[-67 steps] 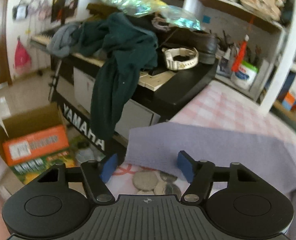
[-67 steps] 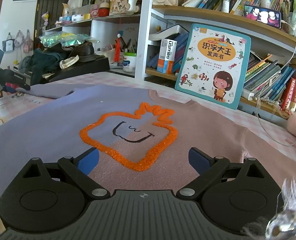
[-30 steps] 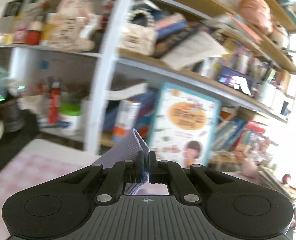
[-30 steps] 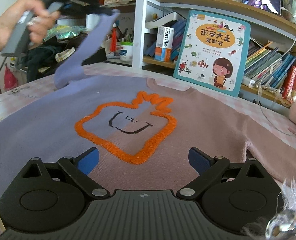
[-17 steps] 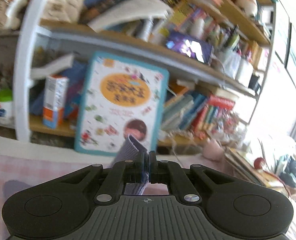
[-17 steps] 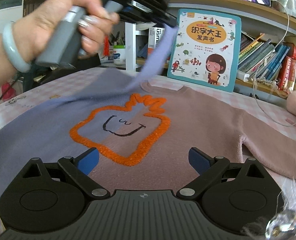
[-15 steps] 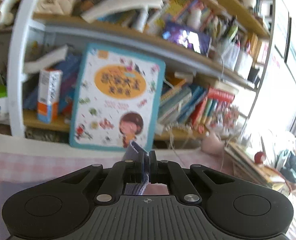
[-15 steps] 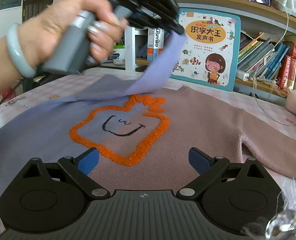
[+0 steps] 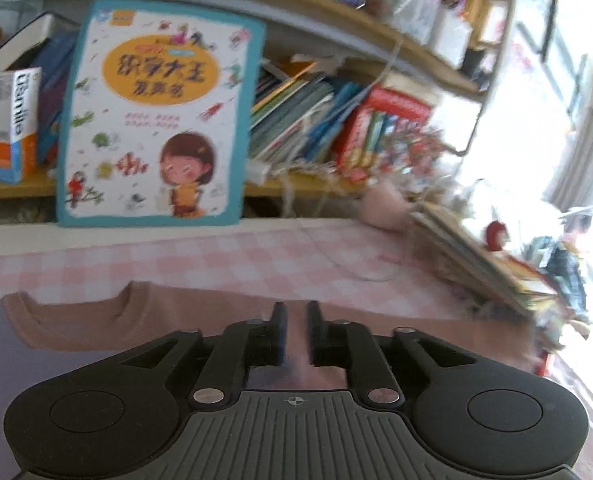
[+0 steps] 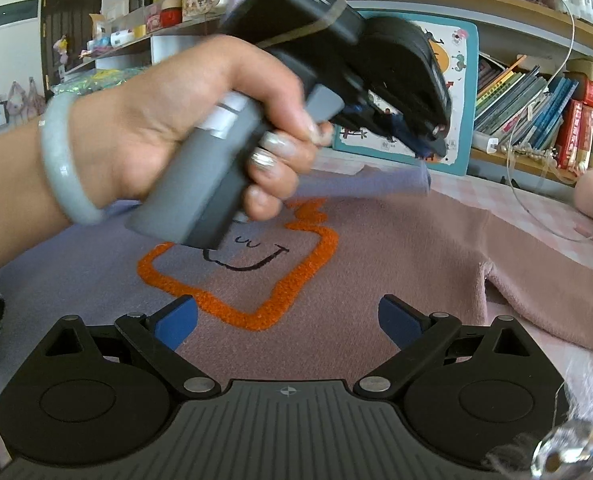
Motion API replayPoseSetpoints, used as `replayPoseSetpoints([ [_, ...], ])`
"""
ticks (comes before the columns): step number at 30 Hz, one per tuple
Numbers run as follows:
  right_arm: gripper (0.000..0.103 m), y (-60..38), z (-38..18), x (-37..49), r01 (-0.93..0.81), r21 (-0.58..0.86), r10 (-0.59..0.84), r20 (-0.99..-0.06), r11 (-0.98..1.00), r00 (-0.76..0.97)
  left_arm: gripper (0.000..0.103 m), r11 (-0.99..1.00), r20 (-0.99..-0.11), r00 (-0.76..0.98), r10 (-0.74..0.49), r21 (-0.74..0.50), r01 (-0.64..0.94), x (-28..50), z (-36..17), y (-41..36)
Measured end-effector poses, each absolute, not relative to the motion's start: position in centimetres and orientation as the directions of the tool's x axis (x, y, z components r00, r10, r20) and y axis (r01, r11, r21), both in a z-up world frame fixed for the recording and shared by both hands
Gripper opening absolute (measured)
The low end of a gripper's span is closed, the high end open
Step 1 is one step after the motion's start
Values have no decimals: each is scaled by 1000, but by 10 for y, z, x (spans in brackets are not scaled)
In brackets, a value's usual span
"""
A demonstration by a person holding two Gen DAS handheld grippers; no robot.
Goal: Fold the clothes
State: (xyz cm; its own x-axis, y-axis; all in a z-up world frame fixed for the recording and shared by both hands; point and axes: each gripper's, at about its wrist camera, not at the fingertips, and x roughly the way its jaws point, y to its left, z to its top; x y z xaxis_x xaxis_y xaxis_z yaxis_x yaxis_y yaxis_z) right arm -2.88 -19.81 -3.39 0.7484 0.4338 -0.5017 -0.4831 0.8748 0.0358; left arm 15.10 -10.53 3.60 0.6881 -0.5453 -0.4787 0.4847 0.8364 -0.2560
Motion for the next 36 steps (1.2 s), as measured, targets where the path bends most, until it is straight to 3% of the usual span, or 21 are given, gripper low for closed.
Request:
replayPoseSetpoints([
  [6, 98, -198, -35, -28, -476, 36, 426, -510, 879, 747, 31, 865, -439, 746, -501, -228, 447, 121, 55, -56],
  [12, 98, -196, -35, -27, -471, 30, 417, -518, 881, 747, 32, 951, -480, 828, -289, -46, 305, 66, 39, 5],
  [16, 98, -194, -37, -23, -460, 14, 398, -529, 888, 750, 47, 982, -484, 866, -125, 63, 177, 25, 23, 43],
  [21, 98, -189, -38, -23, -442, -31, 357, -540, 897, 762, 50, 996, -513, 858, -20, 64, 61, -12, 1, 82],
  [27, 98, -185, -39, -27, -412, -86, 310, -526, 907, 792, 50, 1000, -530, 848, 13, 24, 0, -33, -11, 107],
  [29, 98, -190, -37, -30, -384, -77, 296, -505, 920, 811, 45, 1000, -540, 842, 12, 13, -6, -37, -16, 112],
  [36, 94, -218, -39, -46, -291, -41, 220, -559, 956, 800, 6, 992, -545, 832, -102, -121, 42, -41, -24, 127],
])
